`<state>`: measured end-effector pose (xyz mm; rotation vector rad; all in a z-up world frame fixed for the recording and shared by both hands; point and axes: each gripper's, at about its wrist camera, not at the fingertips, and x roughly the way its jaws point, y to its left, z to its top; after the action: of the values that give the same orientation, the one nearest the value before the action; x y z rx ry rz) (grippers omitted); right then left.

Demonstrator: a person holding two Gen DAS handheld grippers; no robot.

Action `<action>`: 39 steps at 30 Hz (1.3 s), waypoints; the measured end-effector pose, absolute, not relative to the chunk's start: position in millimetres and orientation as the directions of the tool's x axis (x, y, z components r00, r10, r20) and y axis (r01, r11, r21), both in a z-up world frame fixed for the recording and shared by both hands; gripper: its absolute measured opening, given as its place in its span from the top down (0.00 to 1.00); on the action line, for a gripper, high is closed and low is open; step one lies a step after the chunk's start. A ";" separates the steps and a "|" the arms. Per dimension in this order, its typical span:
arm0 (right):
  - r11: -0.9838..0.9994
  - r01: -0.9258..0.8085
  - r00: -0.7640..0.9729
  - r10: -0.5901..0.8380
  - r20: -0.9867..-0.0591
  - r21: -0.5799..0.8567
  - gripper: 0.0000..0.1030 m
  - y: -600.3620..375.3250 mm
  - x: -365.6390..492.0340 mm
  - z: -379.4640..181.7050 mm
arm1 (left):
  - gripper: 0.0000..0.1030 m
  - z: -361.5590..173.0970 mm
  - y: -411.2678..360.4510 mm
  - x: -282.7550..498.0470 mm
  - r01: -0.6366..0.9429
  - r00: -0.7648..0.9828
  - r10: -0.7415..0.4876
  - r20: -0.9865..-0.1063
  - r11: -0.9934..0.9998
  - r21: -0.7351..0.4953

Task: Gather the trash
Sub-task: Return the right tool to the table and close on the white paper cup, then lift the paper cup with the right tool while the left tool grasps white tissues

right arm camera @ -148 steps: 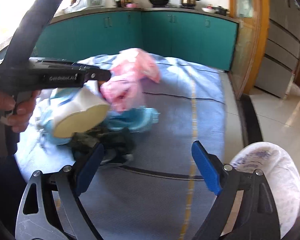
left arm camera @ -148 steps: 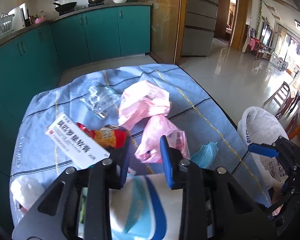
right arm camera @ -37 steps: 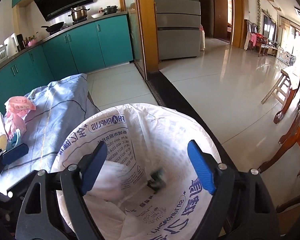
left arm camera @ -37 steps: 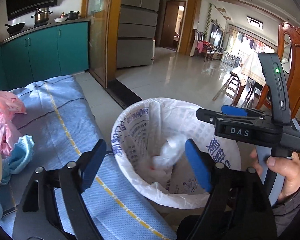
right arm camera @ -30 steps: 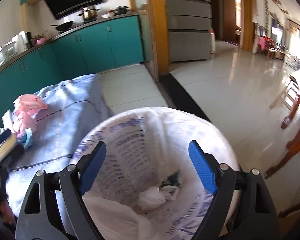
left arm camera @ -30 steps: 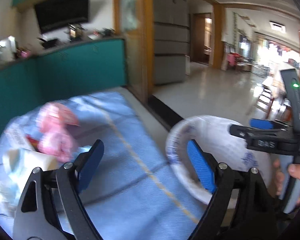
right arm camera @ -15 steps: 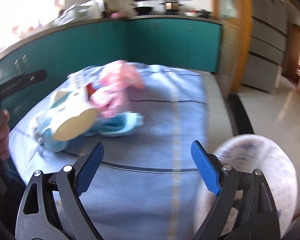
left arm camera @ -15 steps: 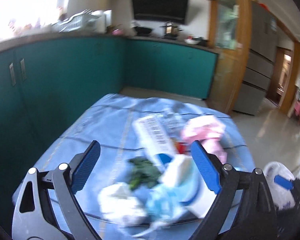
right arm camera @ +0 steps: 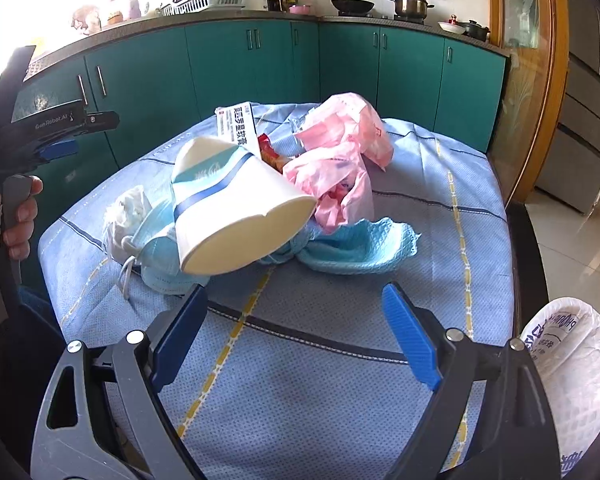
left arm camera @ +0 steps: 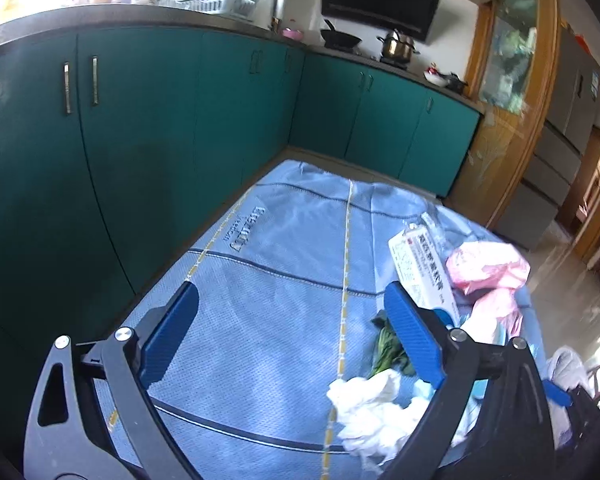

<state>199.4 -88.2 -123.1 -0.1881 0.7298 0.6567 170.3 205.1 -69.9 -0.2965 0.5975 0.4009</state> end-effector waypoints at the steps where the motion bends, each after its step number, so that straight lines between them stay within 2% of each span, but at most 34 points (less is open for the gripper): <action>1: 0.786 -0.615 0.554 0.488 -0.674 0.064 0.15 -87.4 200.5 -124.4 | 0.09 -71.7 204.2 171.7 -0.431 0.751 0.267 -0.604 0.892 -0.140; 5: 0.781 -0.617 0.543 0.510 -0.667 0.096 0.15 -80.9 204.5 -124.5 | 0.09 -79.9 196.4 177.0 -0.352 0.747 0.197 -0.635 0.927 -0.126; 8: 0.750 -0.650 0.537 0.570 -0.621 0.126 0.15 -74.9 199.1 -114.3 | 0.09 -85.0 187.2 179.7 -0.312 0.742 0.169 -0.649 0.944 -0.110; 12: 0.732 -0.666 0.543 0.605 -0.582 0.140 0.10 -63.4 198.5 -106.8 | 0.09 -93.8 177.2 186.0 -0.257 0.725 0.111 -0.679 0.959 -0.117; 15: 0.721 -0.679 0.533 0.616 -0.580 0.141 0.10 -50.5 201.6 -106.1 | 0.09 -94.5 177.2 186.1 -0.279 0.718 0.144 -0.681 0.956 -0.091; 19: 0.713 -0.696 0.539 0.600 -0.591 0.089 0.07 -30.7 216.1 -104.3 | 0.09 -96.8 194.2 182.8 -0.339 0.708 0.168 -0.686 0.933 -0.122; 29: 0.660 -0.724 0.427 0.657 -0.621 0.201 0.07 -9.7 244.6 -117.3 | 0.09 -103.5 201.8 184.1 -0.359 0.680 0.185 -0.710 0.928 -0.103; 31: 0.648 -0.735 0.413 0.662 -0.625 0.200 0.08 -8.5 242.0 -118.7 | 0.09 -103.8 199.7 184.6 -0.354 0.680 0.185 -0.710 0.930 -0.096; 33: 0.642 -0.738 0.399 0.665 -0.632 0.210 0.20 -7.7 240.0 -120.5 | 0.09 -104.0 197.9 184.7 -0.350 0.678 0.187 -0.711 0.933 -0.089; 34: 0.640 -0.736 0.390 0.667 -0.635 0.219 0.22 -7.5 239.3 -121.4 | 0.09 -104.0 197.4 184.6 -0.350 0.678 0.187 -0.711 0.933 -0.087; 39: 0.644 -0.726 0.397 0.679 -0.617 0.241 0.23 -14.9 236.0 -118.8 | 0.09 -104.1 198.4 184.0 -0.359 0.674 0.191 -0.713 0.929 -0.091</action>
<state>236.0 -14.9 -118.8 -0.0706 0.7475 0.8912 184.0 198.4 -104.1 -0.2316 0.7718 0.3123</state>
